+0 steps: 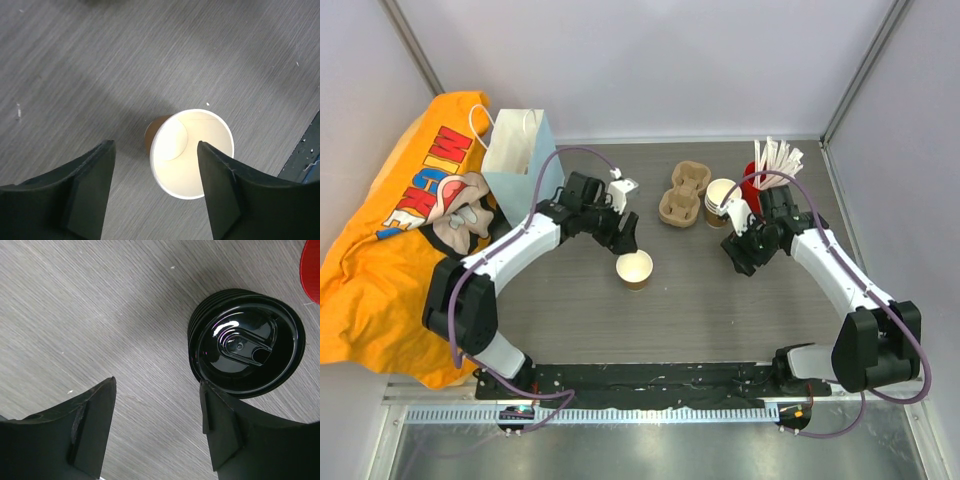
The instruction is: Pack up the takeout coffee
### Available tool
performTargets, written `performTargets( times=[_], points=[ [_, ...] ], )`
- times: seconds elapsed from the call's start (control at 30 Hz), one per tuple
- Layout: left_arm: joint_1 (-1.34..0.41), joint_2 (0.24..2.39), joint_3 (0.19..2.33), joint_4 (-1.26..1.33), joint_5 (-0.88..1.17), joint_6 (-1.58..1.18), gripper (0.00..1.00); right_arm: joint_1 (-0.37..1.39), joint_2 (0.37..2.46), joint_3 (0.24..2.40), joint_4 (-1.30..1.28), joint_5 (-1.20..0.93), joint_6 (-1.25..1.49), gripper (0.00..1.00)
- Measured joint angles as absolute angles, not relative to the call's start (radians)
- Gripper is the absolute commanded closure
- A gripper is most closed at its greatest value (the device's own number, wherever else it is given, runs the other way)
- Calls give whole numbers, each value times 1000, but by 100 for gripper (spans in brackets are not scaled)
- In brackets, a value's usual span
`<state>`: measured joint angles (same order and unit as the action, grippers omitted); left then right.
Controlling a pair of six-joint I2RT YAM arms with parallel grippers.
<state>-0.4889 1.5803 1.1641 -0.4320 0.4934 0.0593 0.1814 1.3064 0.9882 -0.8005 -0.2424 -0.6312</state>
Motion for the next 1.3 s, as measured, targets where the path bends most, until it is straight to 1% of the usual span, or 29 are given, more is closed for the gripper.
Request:
performTargets(
  times=[0.07, 0.2, 0.53, 0.63, 0.67, 0.73, 0.93, 1.1, 1.13, 1.17, 1.2, 1.3],
  points=[
    [-486, 1560, 1173, -436, 487, 61, 20, 181, 1307, 970, -780, -233, -630, 32],
    [-475, 1501, 1185, -440, 476, 61, 18, 181, 1307, 950, -743, -217, -630, 34],
    [-428, 1435, 1201, -442, 472, 60, 17, 181, 1325, 937, -663, -204, -630, 38],
    [-421, 1435, 1201, -442, 472, 59, 17, 181, 1354, 937, -648, -204, -630, 42],
    [-418, 1435, 1201, -442, 472, 59, 17, 181, 1361, 937, -645, -204, -630, 46],
    [-415, 1431, 1200, -442, 472, 56, 17, 181, 1375, 936, -634, -204, -630, 48],
    [-405, 1417, 1197, -441, 473, 52, 17, 181, 1388, 925, -603, -200, -630, 48],
    [-401, 1411, 1195, -439, 479, 50, 17, 181, 1394, 920, -590, -191, -630, 51],
    [-401, 1411, 1194, -439, 481, 49, 17, 181, 1400, 919, -585, -188, -630, 53],
    [-400, 1411, 1194, -439, 482, 48, 16, 181, 1404, 919, -582, -186, -630, 62],
    [-400, 1411, 1193, -439, 483, 45, 17, 181, 1409, 918, -578, -184, -629, 65],
    [-398, 1411, 1192, -438, 484, 38, 16, 181, 1419, 914, -573, -180, -627, 66]
  ],
)
